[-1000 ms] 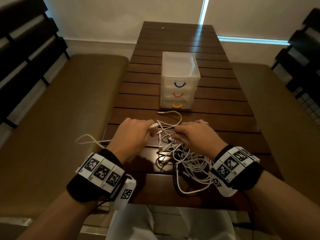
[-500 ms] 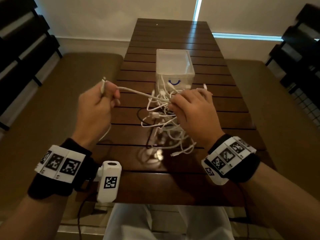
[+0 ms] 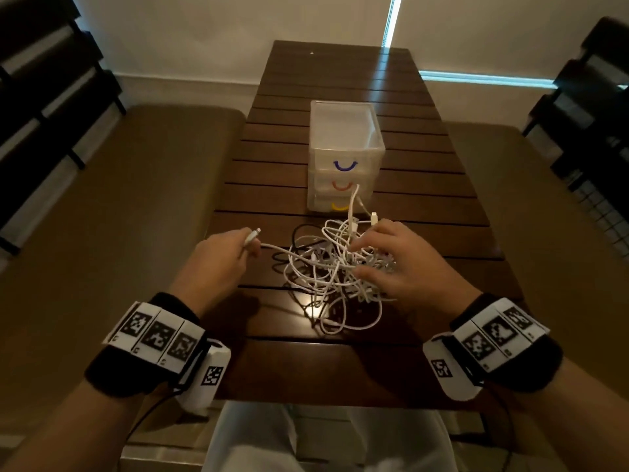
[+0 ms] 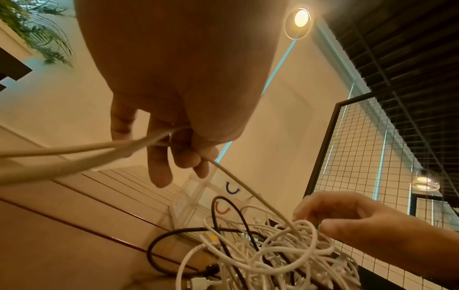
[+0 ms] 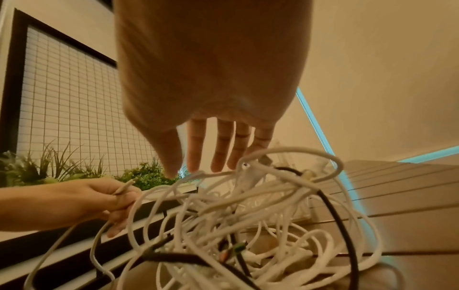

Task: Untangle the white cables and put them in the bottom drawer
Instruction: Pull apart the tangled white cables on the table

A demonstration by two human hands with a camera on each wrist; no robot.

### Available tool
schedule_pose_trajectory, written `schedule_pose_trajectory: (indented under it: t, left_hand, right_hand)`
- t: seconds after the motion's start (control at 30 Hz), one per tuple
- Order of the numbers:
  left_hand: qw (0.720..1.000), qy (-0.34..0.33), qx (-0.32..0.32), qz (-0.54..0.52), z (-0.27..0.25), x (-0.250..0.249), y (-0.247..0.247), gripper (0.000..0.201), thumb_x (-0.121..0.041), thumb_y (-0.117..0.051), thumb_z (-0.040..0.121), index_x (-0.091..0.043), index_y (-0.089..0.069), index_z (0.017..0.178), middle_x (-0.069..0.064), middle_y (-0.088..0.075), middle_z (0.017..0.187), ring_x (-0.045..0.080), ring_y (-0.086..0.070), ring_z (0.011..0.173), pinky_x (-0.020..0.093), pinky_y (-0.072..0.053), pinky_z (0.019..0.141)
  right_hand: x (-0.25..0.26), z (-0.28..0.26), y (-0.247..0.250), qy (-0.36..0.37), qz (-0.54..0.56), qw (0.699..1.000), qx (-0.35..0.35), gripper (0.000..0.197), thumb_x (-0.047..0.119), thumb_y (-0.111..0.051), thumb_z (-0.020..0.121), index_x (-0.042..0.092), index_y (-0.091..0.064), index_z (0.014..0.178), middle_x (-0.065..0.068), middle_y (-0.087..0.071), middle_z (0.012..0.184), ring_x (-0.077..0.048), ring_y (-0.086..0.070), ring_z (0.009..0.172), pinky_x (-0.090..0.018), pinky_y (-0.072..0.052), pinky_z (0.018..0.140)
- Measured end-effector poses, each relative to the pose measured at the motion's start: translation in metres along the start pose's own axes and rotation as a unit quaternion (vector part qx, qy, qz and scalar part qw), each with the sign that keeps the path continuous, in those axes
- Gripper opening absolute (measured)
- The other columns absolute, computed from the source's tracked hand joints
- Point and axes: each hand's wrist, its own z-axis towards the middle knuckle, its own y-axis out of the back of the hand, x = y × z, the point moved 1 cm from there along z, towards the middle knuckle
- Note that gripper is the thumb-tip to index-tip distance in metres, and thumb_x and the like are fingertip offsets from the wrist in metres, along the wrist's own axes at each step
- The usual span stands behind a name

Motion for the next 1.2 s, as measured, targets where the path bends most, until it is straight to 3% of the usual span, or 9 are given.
schedule_pose_trajectory:
  t: [0.13, 0.23, 0.4, 0.57, 0.7, 0.77, 0.87, 1.07, 1.2]
  left_hand:
    - [0.999, -0.044, 0.012, 0.027, 0.002, -0.005, -0.011, 0.026, -0.022, -0.039, 0.102, -0.026, -0.059, 0.119, -0.001, -0.061, 0.111, 0.024, -0.059, 0.096, 0.044, -0.049, 0.084]
    - [0.986, -0.167, -0.024, 0.01, -0.004, -0.032, -0.017, 0.042, -0.03, -0.034, 0.099, -0.02, -0.054, 0.135, 0.0, -0.059, 0.121, 0.02, -0.052, 0.111, 0.036, -0.042, 0.095]
    - [0.977, -0.198, 0.044, 0.063, -0.007, -0.064, -0.047, 0.041, -0.018, -0.049, 0.098, -0.021, -0.048, 0.139, -0.001, -0.054, 0.126, 0.02, -0.053, 0.109, 0.028, -0.04, 0.088]
    - [0.984, -0.174, 0.043, -0.02, -0.005, -0.059, -0.061, 0.017, -0.021, -0.048, 0.101, -0.017, -0.062, 0.107, -0.003, -0.048, 0.102, 0.017, -0.051, 0.092, 0.031, -0.042, 0.077]
    - [0.974, -0.136, 0.044, -0.176, -0.007, -0.059, -0.054, 0.023, -0.026, -0.04, 0.103, -0.029, -0.054, 0.085, -0.01, -0.043, 0.088, 0.009, -0.048, 0.08, 0.028, -0.04, 0.071]
    - [0.972, -0.119, 0.021, -0.201, -0.006, -0.058, -0.048, 0.024, -0.025, -0.041, 0.103, -0.023, -0.058, 0.087, -0.005, -0.046, 0.089, 0.011, -0.05, 0.08, 0.031, -0.042, 0.073]
    - [0.977, -0.097, 0.011, -0.19, -0.004, -0.057, -0.043, 0.021, -0.02, -0.042, 0.103, -0.019, -0.057, 0.087, -0.004, -0.046, 0.09, 0.008, -0.049, 0.079, 0.028, -0.041, 0.07]
    - [0.977, -0.102, -0.013, -0.189, -0.006, -0.06, -0.043, 0.02, -0.016, -0.042, 0.102, -0.018, -0.057, 0.089, -0.005, -0.047, 0.092, 0.006, -0.049, 0.078, 0.026, -0.042, 0.068]
    - [0.973, -0.111, -0.077, -0.184, -0.004, -0.061, -0.031, 0.023, -0.007, -0.042, 0.098, -0.015, -0.061, 0.088, -0.002, -0.05, 0.094, 0.011, -0.051, 0.081, 0.027, -0.043, 0.07]
  right_hand:
    - [-0.002, -0.001, -0.011, -0.021, -0.025, 0.999, 0.03, 0.019, 0.032, -0.072, 0.086, 0.03, -0.066, 0.104, 0.014, -0.061, 0.096, -0.006, -0.047, 0.097, -0.028, -0.043, 0.081]
    - [0.004, -0.001, -0.02, -0.04, -0.005, 0.999, 0.008, 0.023, 0.032, -0.074, 0.085, 0.028, -0.066, 0.106, 0.014, -0.061, 0.092, -0.005, -0.047, 0.095, -0.026, -0.041, 0.077]
    - [0.007, -0.002, -0.021, -0.05, 0.035, 0.996, -0.057, 0.023, 0.027, -0.071, 0.087, 0.025, -0.064, 0.109, 0.013, -0.061, 0.089, 0.0, -0.053, 0.084, -0.017, -0.04, 0.072]
    - [0.003, -0.01, -0.016, -0.064, 0.081, 0.993, -0.047, 0.026, 0.021, -0.067, 0.091, 0.026, -0.059, 0.115, 0.01, -0.059, 0.086, 0.001, -0.055, 0.075, -0.013, -0.042, 0.062]
    - [0.005, -0.012, -0.009, -0.072, 0.068, 0.987, -0.124, 0.019, 0.022, -0.061, 0.095, 0.027, -0.055, 0.112, 0.013, -0.058, 0.09, 0.0, -0.057, 0.077, -0.019, -0.048, 0.066]
    - [0.004, -0.01, -0.004, -0.083, 0.08, 0.98, -0.164, 0.018, 0.022, -0.06, 0.096, 0.025, -0.054, 0.113, 0.013, -0.058, 0.09, -0.001, -0.057, 0.075, -0.023, -0.049, 0.066]
    - [0.0, -0.006, -0.003, -0.075, 0.02, 0.992, -0.102, 0.011, 0.021, -0.063, 0.093, 0.022, -0.063, 0.104, 0.01, -0.058, 0.095, -0.002, -0.053, 0.078, -0.028, -0.051, 0.072]
    - [0.018, -0.005, -0.005, 0.018, -0.094, 0.989, -0.115, 0.01, 0.023, -0.067, 0.089, 0.017, -0.067, 0.096, 0.002, -0.057, 0.097, -0.014, -0.046, 0.092, -0.024, -0.035, 0.076]
    - [0.016, 0.0, -0.011, -0.039, -0.116, 0.992, -0.043, 0.018, 0.038, -0.062, 0.091, 0.024, -0.061, 0.102, 0.006, -0.063, 0.101, -0.015, -0.047, 0.098, -0.031, -0.037, 0.08]
